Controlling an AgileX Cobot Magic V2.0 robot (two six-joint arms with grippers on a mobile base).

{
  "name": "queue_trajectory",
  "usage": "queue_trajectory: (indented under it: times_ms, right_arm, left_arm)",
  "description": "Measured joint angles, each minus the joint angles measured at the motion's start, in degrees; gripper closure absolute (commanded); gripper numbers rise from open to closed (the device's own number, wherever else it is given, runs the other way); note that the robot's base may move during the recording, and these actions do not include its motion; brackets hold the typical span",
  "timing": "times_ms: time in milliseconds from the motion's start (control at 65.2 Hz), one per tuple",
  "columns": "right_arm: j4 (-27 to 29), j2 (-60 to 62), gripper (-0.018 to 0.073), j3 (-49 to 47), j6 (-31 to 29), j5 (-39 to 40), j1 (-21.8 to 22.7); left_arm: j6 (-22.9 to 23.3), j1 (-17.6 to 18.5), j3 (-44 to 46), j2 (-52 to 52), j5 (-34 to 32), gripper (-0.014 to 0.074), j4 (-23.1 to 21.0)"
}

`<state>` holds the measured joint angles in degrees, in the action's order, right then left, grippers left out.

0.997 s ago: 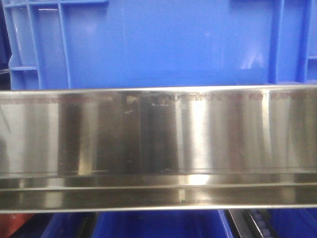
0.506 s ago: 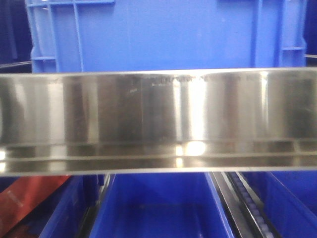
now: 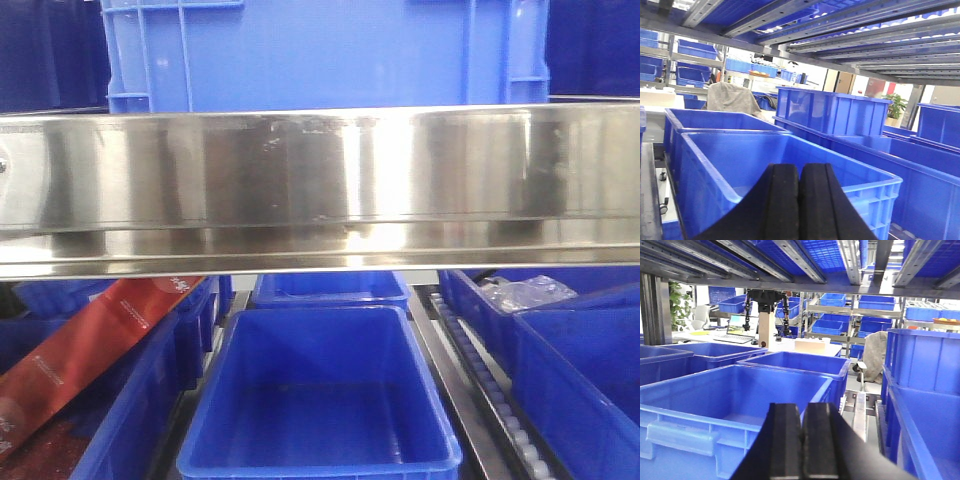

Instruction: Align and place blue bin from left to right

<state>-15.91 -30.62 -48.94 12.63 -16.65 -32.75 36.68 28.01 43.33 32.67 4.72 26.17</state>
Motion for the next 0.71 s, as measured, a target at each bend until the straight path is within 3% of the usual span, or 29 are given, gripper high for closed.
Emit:
queue_trajectory:
  times_ms: [705]
  right_arm:
    - [0.4, 0.2, 0.0639, 1.2, -1.4, 2.0, 0.8]
  left_arm:
    - [0.0, 0.0, 0.0, 0.0, 0.0, 0.0707, 0.0]
